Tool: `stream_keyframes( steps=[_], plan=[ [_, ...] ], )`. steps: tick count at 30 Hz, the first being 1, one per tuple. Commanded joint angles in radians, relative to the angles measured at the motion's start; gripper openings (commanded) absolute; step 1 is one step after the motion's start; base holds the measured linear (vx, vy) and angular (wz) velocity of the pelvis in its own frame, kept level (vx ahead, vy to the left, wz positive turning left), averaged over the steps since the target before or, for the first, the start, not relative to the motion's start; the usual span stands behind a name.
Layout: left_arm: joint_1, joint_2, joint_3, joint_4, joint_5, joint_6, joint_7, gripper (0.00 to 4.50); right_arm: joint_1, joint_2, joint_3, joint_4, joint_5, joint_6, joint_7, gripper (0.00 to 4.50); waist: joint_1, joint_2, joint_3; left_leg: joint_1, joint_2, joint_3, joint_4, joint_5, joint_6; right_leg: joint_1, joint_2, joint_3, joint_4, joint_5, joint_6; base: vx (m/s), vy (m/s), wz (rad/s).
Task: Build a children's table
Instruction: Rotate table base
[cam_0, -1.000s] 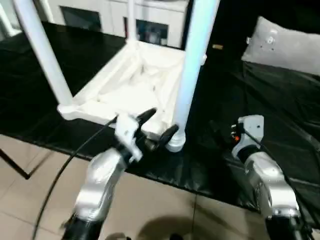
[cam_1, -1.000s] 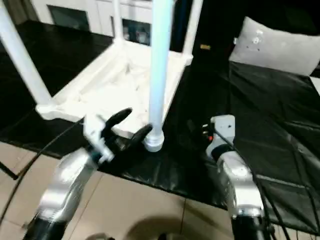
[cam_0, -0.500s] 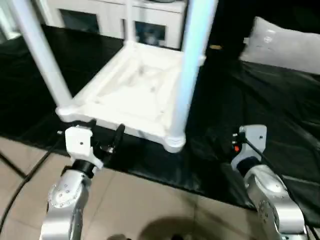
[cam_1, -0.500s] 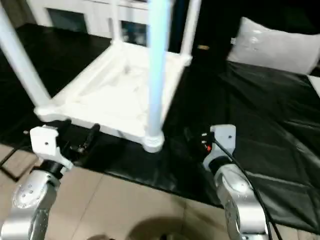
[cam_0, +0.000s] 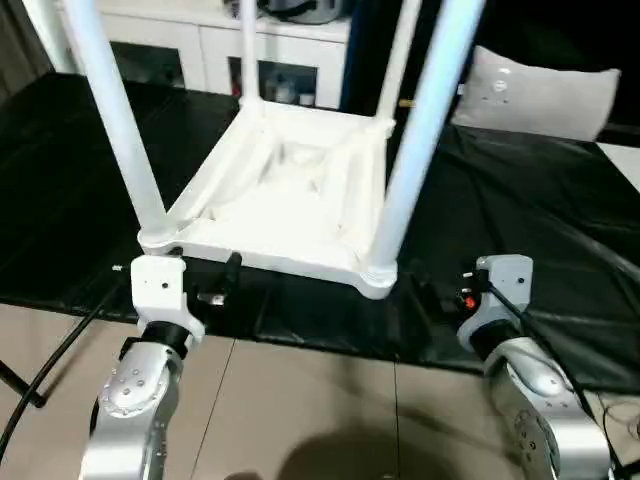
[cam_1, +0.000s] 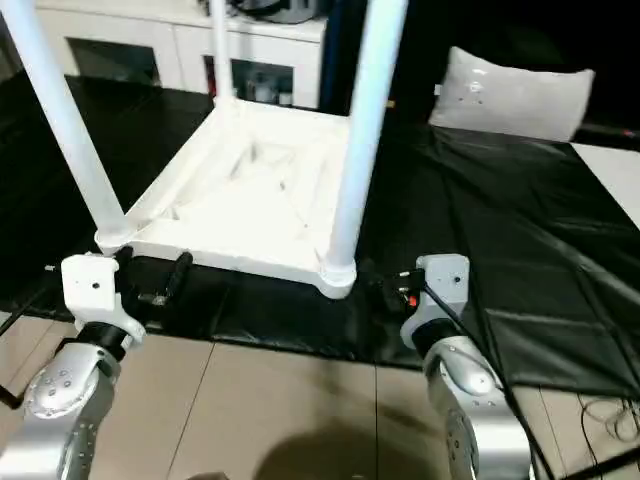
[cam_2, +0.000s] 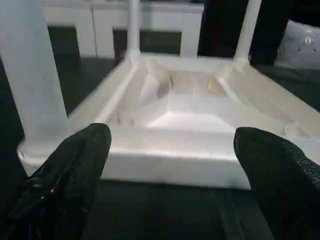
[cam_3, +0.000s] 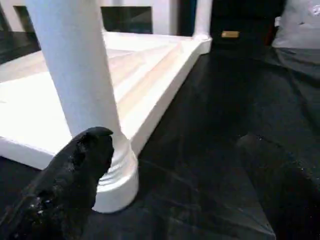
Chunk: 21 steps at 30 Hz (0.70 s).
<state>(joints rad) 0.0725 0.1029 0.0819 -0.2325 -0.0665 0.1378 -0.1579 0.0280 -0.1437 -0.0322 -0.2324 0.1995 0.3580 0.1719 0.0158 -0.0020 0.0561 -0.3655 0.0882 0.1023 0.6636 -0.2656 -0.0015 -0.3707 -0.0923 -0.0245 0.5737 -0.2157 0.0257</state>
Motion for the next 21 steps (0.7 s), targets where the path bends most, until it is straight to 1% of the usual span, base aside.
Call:
stream_keyframes(
  steps=[1,2,3,4,5,6,7,8,9,10,12,13,14,15,16,17,18,19,21],
  plan=[
    [-0.007,-0.012,0.007,-0.008,-0.009,-0.02,0.01,4.39,-0.004,-0.023,-0.029,0.014,-0.022,-0.047,-0.008,4.5,-0.012,0.006,-0.027,0.014,0.101,-0.054,-0.154,-0.618,-0.12,0.001,-0.061,0.022,-0.077,-0.476,-0.058,0.0,0.0,0.0],
    [-0.01,-0.017,0.016,-0.017,-0.03,-0.018,0.01,4.39,-0.008,-0.035,-0.047,0.024,-0.026,-0.08,-0.003,4.5,-0.013,0.002,-0.027,0.012,0.101,-0.053,-0.153,-0.6,-0.112,0.001,-0.064,0.024,-0.077,-0.477,-0.061,0.0,0.0,0.0],
    [-0.017,-0.012,0.021,-0.016,-0.023,-0.017,0.017,4.39,-0.012,-0.04,-0.055,0.029,-0.022,-0.087,0.002,4.5,-0.013,0.0,-0.027,0.01,0.099,-0.048,-0.15,-0.56,-0.094,0.001,-0.067,0.028,-0.08,-0.486,-0.065,0.0,0.0,0.0],
    [-0.024,-0.009,0.027,-0.01,-0.014,-0.03,0.027,4.39,-0.016,-0.045,-0.058,0.033,-0.015,-0.087,0.014,4.5,-0.013,0.0,-0.027,0.01,0.099,-0.045,-0.148,-0.537,-0.084,0.0,-0.069,0.031,-0.082,-0.489,-0.067,0.0,0.0,0.0],
    [-0.025,0.001,0.03,-0.019,0.006,0.002,0.044,4.39,-0.015,-0.054,-0.052,0.019,0.008,-0.071,0.047,4.5,-0.013,-0.001,-0.03,0.006,0.099,-0.041,-0.145,-0.487,-0.066,0.002,-0.071,0.035,-0.081,-0.476,-0.075,0.0,0.0,0.0],
    [-0.025,0.001,0.03,-0.019,0.006,0.002,0.044,4.39,-0.015,-0.054,-0.052,0.019,0.008,-0.071,0.047,4.5,-0.012,-0.002,-0.031,-0.001,0.101,-0.038,-0.145,-0.437,-0.052,0.008,-0.07,0.035,-0.078,-0.446,-0.085,0.0,0.0,0.0],
    [-0.022,0.011,0.026,-0.027,-0.008,0.039,0.024,4.39,-0.011,-0.058,-0.047,0.009,0.008,-0.067,0.053,4.5,-0.01,-0.002,-0.03,0.0,0.103,-0.03,-0.146,-0.409,-0.043,0.005,-0.069,0.035,-0.078,-0.44,-0.094,-0.019,-0.053,0.0],
    [-0.007,0.03,0.009,-0.04,-0.039,0.06,-0.032,4.39,0.0,-0.059,-0.041,-0.013,0.027,-0.055,0.074,4.5,-0.011,-0.005,-0.029,0.0,0.104,-0.027,-0.146,-0.403,-0.04,0.004,-0.068,0.034,-0.079,-0.445,-0.099,0.0,0.0,0.0],
    [-0.002,0.035,0.004,-0.043,-0.048,0.063,-0.048,4.39,0.003,-0.059,-0.04,-0.018,0.032,-0.052,0.079,4.5,-0.01,-0.007,-0.029,-0.001,0.106,-0.026,-0.147,-0.397,-0.037,0.006,-0.071,0.034,-0.079,-0.455,-0.101,0.0,0.0,0.0],
    [0.007,0.038,-0.004,-0.048,-0.051,0.06,-0.06,4.39,0.009,-0.055,-0.044,-0.03,0.046,-0.038,0.083,4.5,-0.009,-0.005,-0.028,-0.001,0.11,-0.025,-0.149,-0.398,-0.04,0.004,-0.068,0.031,-0.078,-0.461,-0.108,0.0,0.0,0.0],
    [0.011,0.03,-0.01,-0.051,-0.037,0.063,-0.043,4.39,0.011,-0.058,-0.046,-0.034,0.049,-0.031,0.08,4.5,-0.007,-0.001,-0.029,0.001,0.114,-0.025,-0.151,-0.402,-0.046,0.006,-0.066,0.028,-0.074,-0.424,-0.121,0.0,0.0,0.0],
    [0.01,0.019,-0.018,-0.045,-0.025,0.076,-0.019,4.39,0.006,-0.059,-0.055,-0.025,0.034,-0.029,0.054,4.5,-0.007,0.0,-0.03,0.002,0.115,-0.022,-0.151,-0.395,-0.051,0.005,-0.064,0.028,-0.072,-0.386,-0.129,0.0,0.0,0.0],
    [0.011,0.023,-0.021,-0.042,-0.024,0.089,-0.022,4.39,0.006,-0.061,-0.053,-0.025,0.022,-0.025,0.045,4.5,-0.006,0.0,-0.03,0.003,0.116,-0.021,-0.152,-0.394,-0.052,0.004,-0.063,0.028,-0.071,-0.37,-0.133,0.0,0.0,0.0],
    [0.014,0.025,-0.019,-0.037,-0.025,0.091,-0.02,4.39,0.007,-0.069,-0.049,-0.033,0.033,0.031,0.047,4.5,-0.006,0.0,-0.031,0.002,0.115,-0.018,-0.152,-0.385,-0.05,0.006,-0.061,0.028,-0.068,-0.361,-0.133,0.0,0.0,0.0],
    [0.022,0.019,-0.01,-0.036,-0.035,0.082,-0.015,4.39,0.015,-0.079,-0.043,-0.05,0.039,0.085,0.048,4.5,-0.007,0.0,-0.031,-0.001,0.114,-0.019,-0.153,-0.383,-0.049,0.008,-0.059,0.027,-0.068,-0.36,-0.133,0.0,0.0,0.0],
    [0.025,0.017,-0.006,-0.039,-0.042,0.082,-0.016,4.39,0.018,-0.08,-0.042,-0.055,0.038,0.091,0.05,4.5,-0.008,-0.001,-0.031,-0.004,0.115,-0.02,-0.154,-0.38,-0.049,0.012,-0.058,0.025,-0.065,-0.358,-0.131,0.0,0.0,0.0],
    [0.029,0.016,-0.004,-0.046,-0.051,0.089,-0.02,4.39,0.022,-0.081,-0.04,-0.063,0.034,0.089,0.053,4.5,-0.008,0.0,-0.031,-0.005,0.115,-0.02,-0.154,-0.38,-0.051,0.011,-0.059,0.025,-0.066,-0.359,-0.13,0.0,0.0,0.0],
    [0.029,0.021,-0.009,-0.051,-0.046,0.095,-0.023,4.39,0.022,-0.08,-0.04,-0.065,0.033,0.081,0.057,4.5,-0.006,-0.004,-0.033,-0.007,0.117,-0.019,-0.153,-0.368,-0.051,0.012,-0.062,0.026,-0.064,-0.353,-0.13,0.0,0.0,0.0],
    [0.026,0.035,-0.023,-0.059,-0.038,0.104,-0.038,4.39,0.013,-0.079,-0.031,-0.054,0.032,0.051,0.07,4.5,-0.005,-0.001,-0.035,-0.007,0.118,-0.018,-0.153,-0.351,-0.049,0.012,-0.063,0.026,-0.063,-0.331,-0.134,0.0,0.0,0.0]
  ],
)
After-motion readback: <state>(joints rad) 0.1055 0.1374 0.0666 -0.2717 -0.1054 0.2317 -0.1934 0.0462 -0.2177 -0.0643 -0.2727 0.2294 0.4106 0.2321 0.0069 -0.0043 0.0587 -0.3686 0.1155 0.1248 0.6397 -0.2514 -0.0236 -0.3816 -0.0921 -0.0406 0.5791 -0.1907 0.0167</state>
